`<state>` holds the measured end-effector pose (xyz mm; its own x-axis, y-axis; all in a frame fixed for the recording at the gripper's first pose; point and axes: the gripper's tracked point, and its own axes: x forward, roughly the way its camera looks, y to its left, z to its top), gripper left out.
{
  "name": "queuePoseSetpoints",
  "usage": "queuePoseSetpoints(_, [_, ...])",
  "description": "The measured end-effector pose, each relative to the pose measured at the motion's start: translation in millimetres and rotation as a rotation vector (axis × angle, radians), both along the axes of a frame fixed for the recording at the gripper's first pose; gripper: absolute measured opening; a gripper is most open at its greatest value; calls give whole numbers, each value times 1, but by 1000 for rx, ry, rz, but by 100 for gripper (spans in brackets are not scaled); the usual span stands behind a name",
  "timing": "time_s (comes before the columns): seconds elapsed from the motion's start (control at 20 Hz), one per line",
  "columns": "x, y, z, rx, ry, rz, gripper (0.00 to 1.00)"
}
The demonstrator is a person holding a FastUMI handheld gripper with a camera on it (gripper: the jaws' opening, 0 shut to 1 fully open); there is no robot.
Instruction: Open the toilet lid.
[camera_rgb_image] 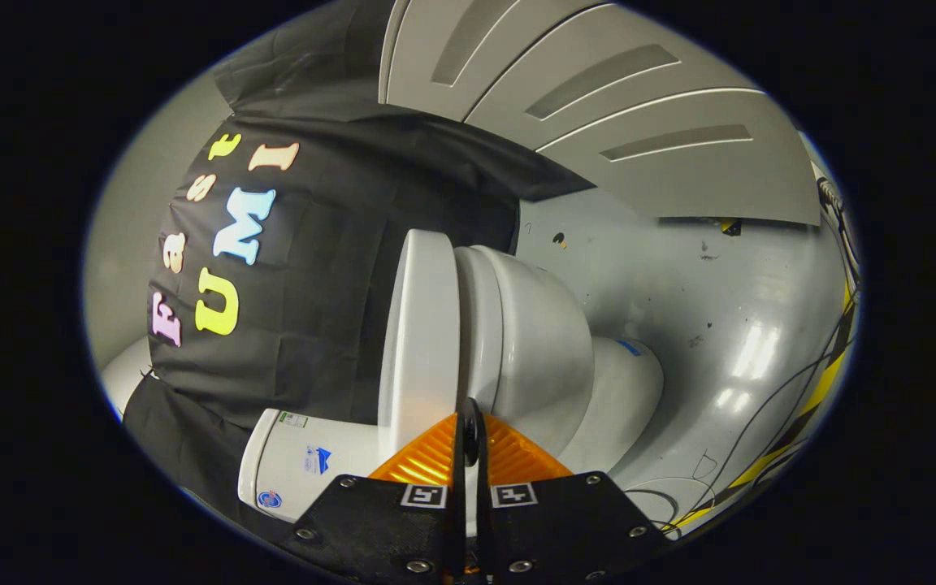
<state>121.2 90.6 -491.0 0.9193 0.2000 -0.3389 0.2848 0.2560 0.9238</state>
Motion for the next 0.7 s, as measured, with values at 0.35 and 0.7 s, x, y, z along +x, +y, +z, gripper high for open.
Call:
queuePoseSetpoints(0.35, [2, -1, 2, -109, -4, 37, 0])
queuePoseSetpoints(0.7, [-2, 1, 5, -116, 1, 17, 0])
